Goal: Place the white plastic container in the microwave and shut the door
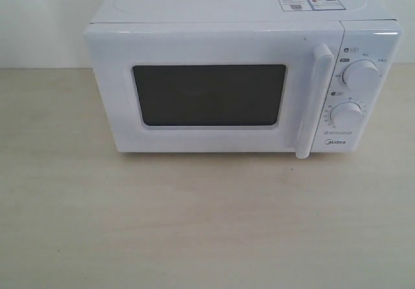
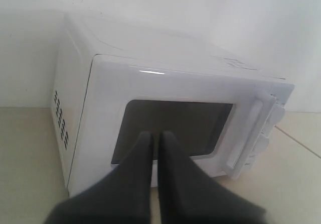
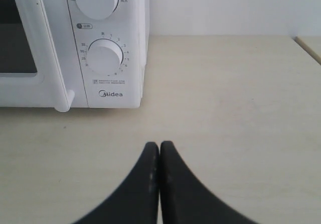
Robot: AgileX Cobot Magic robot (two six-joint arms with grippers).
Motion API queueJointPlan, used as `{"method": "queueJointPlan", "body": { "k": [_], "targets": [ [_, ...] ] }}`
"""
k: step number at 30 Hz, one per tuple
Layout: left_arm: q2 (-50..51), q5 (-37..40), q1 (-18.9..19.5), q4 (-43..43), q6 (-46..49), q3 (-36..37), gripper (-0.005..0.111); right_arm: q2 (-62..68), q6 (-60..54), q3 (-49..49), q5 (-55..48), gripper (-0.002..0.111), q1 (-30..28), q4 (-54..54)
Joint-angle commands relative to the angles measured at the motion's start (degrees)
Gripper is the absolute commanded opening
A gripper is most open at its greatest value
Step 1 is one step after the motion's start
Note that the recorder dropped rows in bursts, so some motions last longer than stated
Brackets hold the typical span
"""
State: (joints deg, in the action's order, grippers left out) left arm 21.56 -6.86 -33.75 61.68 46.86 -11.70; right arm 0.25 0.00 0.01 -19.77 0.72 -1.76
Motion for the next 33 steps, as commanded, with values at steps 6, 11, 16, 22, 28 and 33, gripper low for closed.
{"method": "queueJointPlan", "body": {
  "k": [6,11,16,22,28,33],
  "targets": [
    [-3.37,0.07,11.66,0.0,5.23,0.67,0.004,-0.25,0.0,-0.01,0.8,0.0,-0.17,-0.2],
    [-6.66,6.86,24.3,0.0,5.23,2.89,0.004,-0.25,0.0,-0.01,0.8,0.0,-0.17,-0.2],
    [-7.05,6.86,29.69,0.0,5.45,4.38,0.004,-0.25,0.0,-0.01,0.8,0.0,-0.17,-0.2],
    [-7.22,5.76,29.98,0.52,5.14,4.38,0.004,-0.25,0.0,-0.01,0.8,0.0,-0.17,-0.2],
    [-9.22,10.7,29.86,-0.44,-12.02,4.38,0.004,-0.25,0.0,-0.01,0.8,0.0,-0.17,-0.2],
    [-14.69,19.71,29.86,-18.58,-39.1,4.38,0.004,-0.25,0.0,-0.01,0.8,0.0,-0.17,-0.2]
  ]
}}
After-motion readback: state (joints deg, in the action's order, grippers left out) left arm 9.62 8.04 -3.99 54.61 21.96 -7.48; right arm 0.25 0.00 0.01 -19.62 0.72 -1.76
